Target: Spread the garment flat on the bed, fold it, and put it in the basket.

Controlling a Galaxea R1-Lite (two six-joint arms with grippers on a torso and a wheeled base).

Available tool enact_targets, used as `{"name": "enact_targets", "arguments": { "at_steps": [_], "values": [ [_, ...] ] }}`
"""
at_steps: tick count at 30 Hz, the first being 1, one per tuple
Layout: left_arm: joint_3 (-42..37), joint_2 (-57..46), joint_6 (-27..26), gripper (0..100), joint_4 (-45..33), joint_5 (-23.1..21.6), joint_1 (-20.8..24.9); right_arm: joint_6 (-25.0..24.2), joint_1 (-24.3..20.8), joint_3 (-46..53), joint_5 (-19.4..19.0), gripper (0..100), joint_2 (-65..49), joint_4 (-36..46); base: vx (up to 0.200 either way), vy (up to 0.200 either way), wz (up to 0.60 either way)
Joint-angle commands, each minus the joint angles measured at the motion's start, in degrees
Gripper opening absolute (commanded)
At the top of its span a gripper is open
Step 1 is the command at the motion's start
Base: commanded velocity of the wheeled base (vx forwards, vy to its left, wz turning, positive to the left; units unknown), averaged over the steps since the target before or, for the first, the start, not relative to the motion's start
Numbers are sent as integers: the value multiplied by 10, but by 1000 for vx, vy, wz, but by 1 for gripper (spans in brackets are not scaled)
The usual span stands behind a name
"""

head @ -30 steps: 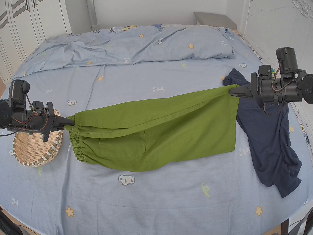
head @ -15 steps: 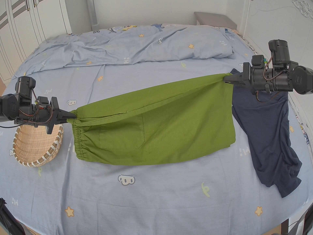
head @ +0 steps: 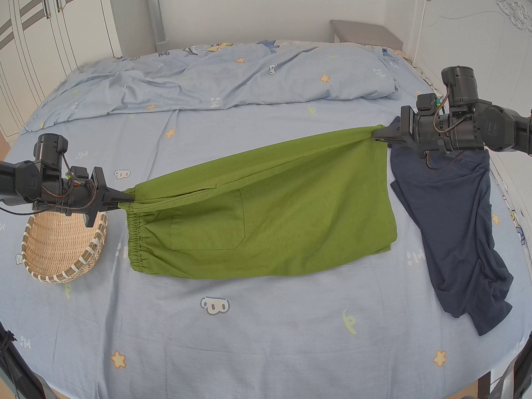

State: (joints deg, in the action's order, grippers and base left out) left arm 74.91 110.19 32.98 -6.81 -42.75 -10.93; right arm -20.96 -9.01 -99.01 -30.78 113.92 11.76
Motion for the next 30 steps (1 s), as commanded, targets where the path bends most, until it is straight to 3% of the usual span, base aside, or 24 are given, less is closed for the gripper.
{"name": "enact_targets", "arguments": {
  "at_steps": [1, 30],
  "values": [
    [4, 11, -1, 0, 0, 0, 3, 1, 5, -6, 0, 0, 28, -5, 0, 0, 0],
    [6, 62, -6, 0, 41, 0, 8, 15, 11, -19, 0, 0, 122, -75, 0, 0, 0]
  ]
}}
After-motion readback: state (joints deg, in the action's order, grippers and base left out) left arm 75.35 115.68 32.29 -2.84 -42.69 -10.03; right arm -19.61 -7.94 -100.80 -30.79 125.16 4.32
